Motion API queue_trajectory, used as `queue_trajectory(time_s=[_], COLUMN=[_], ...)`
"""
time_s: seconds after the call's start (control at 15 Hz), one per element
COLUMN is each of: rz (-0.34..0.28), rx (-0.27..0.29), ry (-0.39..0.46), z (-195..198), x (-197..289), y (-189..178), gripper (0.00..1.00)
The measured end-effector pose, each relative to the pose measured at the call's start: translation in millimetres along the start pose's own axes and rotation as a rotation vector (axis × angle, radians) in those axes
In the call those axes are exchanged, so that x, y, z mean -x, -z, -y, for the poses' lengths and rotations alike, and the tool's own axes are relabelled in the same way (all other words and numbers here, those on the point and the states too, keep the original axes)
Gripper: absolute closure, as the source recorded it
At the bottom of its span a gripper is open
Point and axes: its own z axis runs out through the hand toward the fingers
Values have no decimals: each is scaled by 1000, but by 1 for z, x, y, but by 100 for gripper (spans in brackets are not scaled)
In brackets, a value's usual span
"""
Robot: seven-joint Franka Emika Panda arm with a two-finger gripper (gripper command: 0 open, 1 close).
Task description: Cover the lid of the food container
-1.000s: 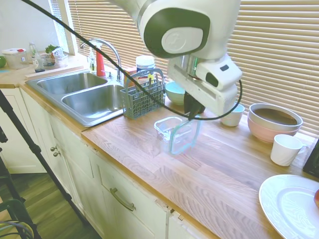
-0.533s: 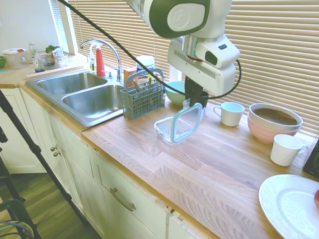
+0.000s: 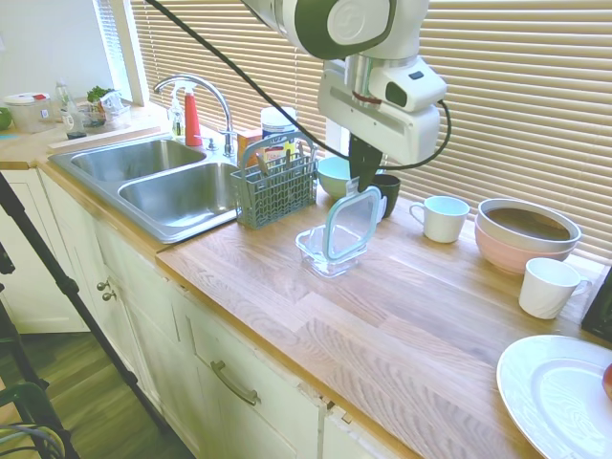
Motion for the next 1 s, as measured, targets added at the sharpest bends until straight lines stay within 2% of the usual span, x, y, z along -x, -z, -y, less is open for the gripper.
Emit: queue_trajectory(time_s=[0.47,0.73,1.0], rz=[2,0,-23], rx=[18,30,34], ry=[-5,3,12], z=[-1,15,37], x=[-4,6,19], y=[-10,-17,-10], gripper=[100,100,100])
